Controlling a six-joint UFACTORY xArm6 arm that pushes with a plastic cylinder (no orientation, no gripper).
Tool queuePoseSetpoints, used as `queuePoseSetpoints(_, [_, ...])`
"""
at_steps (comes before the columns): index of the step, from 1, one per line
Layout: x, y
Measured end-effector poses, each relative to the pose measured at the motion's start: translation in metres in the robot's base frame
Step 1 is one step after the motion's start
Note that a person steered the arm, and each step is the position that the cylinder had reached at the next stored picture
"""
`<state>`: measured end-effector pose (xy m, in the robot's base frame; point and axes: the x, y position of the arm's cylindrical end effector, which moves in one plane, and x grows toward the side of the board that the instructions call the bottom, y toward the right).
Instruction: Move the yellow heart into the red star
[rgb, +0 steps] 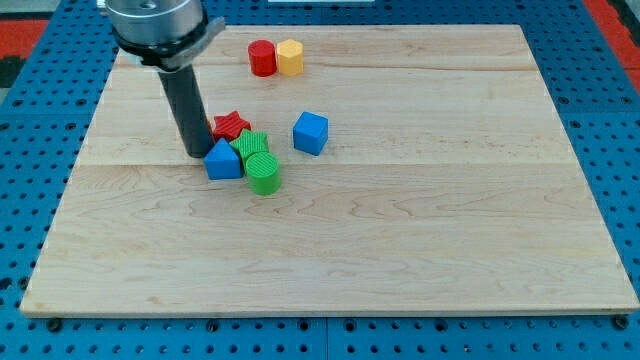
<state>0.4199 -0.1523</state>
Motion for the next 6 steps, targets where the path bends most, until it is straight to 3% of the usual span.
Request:
queuePoseSetpoints(3, [-0.066,-0.115])
queuePoseSetpoints(4, [-0.056,-0.065])
queuePoseSetpoints(5, [-0.019,-0.025])
queuePoseSetpoints(6, [-0.016,-0.034])
